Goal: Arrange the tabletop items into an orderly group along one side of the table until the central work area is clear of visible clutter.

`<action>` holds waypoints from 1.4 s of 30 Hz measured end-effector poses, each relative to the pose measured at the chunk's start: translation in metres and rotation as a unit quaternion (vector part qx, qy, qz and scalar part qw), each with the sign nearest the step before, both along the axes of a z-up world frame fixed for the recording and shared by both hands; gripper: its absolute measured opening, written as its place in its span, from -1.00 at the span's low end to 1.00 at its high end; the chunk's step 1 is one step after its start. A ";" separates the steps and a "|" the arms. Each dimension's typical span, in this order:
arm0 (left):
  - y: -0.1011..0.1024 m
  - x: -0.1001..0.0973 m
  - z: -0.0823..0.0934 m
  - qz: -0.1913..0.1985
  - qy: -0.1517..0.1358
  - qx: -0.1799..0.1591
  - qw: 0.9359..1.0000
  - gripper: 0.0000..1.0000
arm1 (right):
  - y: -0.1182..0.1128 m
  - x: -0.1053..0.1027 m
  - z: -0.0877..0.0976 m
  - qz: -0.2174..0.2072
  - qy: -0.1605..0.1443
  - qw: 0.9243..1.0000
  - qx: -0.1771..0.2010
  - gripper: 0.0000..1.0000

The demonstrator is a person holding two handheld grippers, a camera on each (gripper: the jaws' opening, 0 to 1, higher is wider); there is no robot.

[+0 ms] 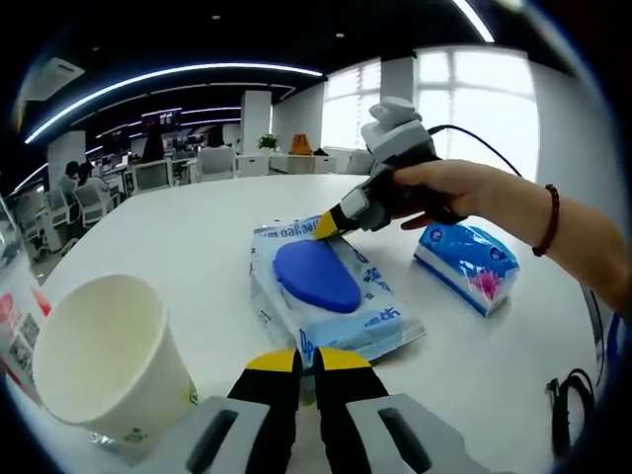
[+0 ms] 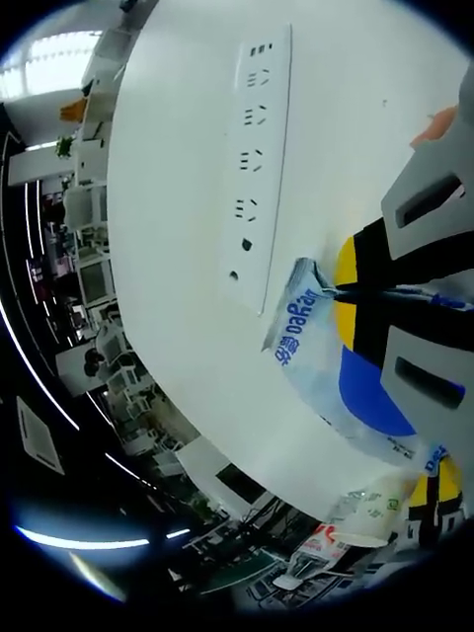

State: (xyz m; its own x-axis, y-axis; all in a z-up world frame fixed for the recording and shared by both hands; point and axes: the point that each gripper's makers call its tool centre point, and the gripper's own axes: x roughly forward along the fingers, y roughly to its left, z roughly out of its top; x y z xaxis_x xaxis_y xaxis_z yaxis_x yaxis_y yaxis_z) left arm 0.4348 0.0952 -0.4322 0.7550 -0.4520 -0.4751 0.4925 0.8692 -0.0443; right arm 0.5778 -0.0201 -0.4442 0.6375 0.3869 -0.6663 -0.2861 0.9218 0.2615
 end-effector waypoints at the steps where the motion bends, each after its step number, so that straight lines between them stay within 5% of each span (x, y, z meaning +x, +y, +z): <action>1: 0.000 0.000 0.000 0.000 0.000 -0.001 1.000 -0.92 | 0.000 0.000 0.000 -0.001 0.000 1.000 0.000 -1.00; 42: 0.013 0.007 0.003 -0.015 0.005 0.057 0.998 -0.92 | -0.017 -0.022 0.009 0.019 -0.004 0.999 -0.039 -1.00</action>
